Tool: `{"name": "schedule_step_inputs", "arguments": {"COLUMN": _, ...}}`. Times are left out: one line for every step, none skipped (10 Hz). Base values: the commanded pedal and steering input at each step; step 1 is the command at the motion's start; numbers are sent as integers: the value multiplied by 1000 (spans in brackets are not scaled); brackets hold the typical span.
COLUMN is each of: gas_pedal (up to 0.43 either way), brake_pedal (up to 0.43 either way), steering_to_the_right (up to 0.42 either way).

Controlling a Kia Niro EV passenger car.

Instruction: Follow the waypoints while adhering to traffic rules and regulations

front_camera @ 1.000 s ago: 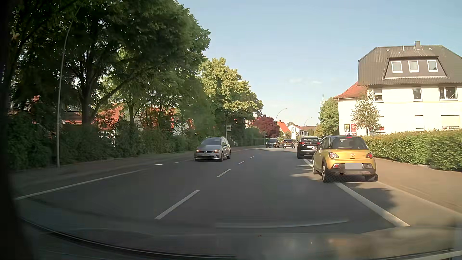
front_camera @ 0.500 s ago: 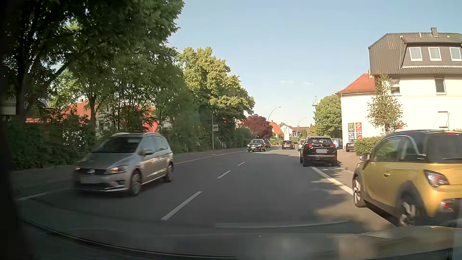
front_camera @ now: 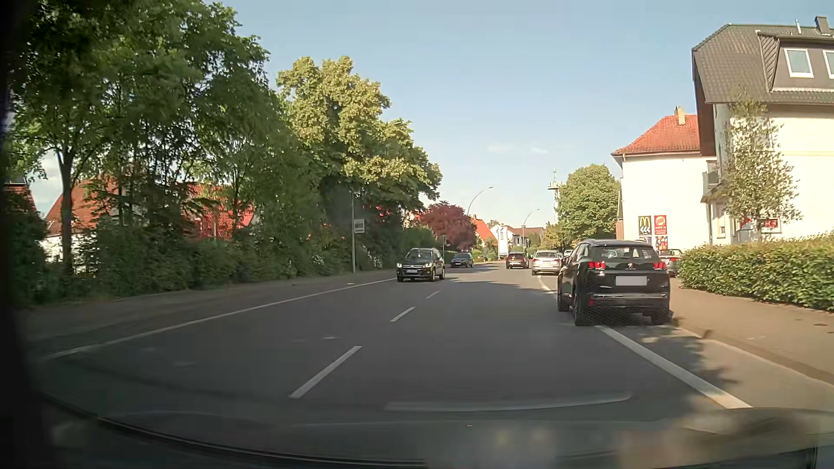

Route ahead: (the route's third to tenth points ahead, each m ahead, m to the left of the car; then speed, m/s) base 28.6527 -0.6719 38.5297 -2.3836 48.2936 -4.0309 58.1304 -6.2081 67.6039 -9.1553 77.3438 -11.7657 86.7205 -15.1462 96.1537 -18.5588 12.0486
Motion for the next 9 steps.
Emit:
{"name": "schedule_step_inputs", "arguments": {"gas_pedal": 169, "brake_pedal": 6, "steering_to_the_right": 30}}
{"name": "schedule_step_inputs", "arguments": {"gas_pedal": 169, "brake_pedal": 6, "steering_to_the_right": 31}}
{"name": "schedule_step_inputs", "arguments": {"gas_pedal": 169, "brake_pedal": 6, "steering_to_the_right": 32}}
{"name": "schedule_step_inputs", "arguments": {"gas_pedal": 169, "brake_pedal": 6, "steering_to_the_right": 32}}
{"name": "schedule_step_inputs", "arguments": {"gas_pedal": 169, "brake_pedal": 6, "steering_to_the_right": 30}}
{"name": "schedule_step_inputs", "arguments": {"gas_pedal": 169, "brake_pedal": 6, "steering_to_the_right": 29}}
{"name": "schedule_step_inputs", "arguments": {"gas_pedal": 169, "brake_pedal": 6, "steering_to_the_right": 29}}
{"name": "schedule_step_inputs", "arguments": {"gas_pedal": 169, "brake_pedal": 6, "steering_to_the_right": 29}}
{"name": "schedule_step_inputs", "arguments": {"gas_pedal": 169, "brake_pedal": 6, "steering_to_the_right": 29}}
